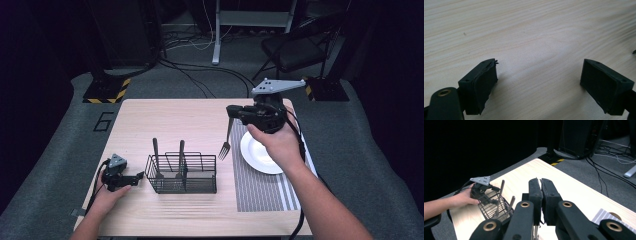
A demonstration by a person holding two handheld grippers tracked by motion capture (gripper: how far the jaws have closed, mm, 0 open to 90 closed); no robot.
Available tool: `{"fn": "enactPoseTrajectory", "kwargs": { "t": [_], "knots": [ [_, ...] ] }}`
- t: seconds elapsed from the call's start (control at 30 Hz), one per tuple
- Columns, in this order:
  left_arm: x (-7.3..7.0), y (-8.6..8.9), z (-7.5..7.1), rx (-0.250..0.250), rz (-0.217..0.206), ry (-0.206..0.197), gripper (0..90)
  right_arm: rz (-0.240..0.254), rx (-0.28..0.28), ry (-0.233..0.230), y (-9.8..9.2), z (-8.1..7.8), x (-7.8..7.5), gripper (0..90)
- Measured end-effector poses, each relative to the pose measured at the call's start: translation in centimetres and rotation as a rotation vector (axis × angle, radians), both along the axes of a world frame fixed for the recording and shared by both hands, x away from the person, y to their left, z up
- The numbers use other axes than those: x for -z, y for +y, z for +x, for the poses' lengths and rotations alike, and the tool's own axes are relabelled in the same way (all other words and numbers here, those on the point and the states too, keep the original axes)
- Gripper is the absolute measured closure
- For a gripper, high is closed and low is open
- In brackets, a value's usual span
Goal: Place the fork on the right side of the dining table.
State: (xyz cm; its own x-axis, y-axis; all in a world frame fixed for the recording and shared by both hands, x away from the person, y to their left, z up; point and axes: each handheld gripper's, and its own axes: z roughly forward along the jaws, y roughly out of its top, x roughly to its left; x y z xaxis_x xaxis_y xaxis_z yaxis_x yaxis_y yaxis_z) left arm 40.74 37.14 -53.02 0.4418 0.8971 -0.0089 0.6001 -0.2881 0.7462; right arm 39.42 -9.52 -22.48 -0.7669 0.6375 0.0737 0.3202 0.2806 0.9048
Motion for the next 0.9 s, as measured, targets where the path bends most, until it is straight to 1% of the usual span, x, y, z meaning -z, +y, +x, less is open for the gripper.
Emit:
{"fn": "enactPoseTrajectory", "kwargs": {
  "t": [0.1,0.23,0.33,0.37,0.4,0.67,0.9],
  "knots": [
    [0.0,0.0,0.0,-0.001,-0.001,0.000,13.7,-0.006,0.014,0.004,-0.6,0.1,0.5,87.0],
    [0.0,0.0,0.0,-0.001,-0.001,0.000,13.7,0.000,0.027,0.008,-1.1,0.0,1.1,87.0],
    [0.0,0.0,0.0,0.000,0.000,0.000,13.7,-0.006,0.043,0.007,-1.7,-0.2,1.8,87.0],
    [0.0,0.0,0.0,-0.001,-0.001,0.000,13.7,-0.013,0.059,0.004,-1.9,-0.2,2.2,87.0],
    [0.0,0.0,0.0,-0.001,-0.001,0.000,13.7,-0.013,0.059,0.004,-1.9,-0.2,2.2,87.0],
    [0.0,0.0,0.0,-0.001,-0.001,0.000,13.7,-0.029,0.102,0.002,-2.7,-0.4,4.2,87.0],
    [0.0,0.0,0.0,0.000,0.000,0.000,13.7,-0.040,0.119,0.007,-2.9,-0.4,5.9,87.0]
  ]
}}
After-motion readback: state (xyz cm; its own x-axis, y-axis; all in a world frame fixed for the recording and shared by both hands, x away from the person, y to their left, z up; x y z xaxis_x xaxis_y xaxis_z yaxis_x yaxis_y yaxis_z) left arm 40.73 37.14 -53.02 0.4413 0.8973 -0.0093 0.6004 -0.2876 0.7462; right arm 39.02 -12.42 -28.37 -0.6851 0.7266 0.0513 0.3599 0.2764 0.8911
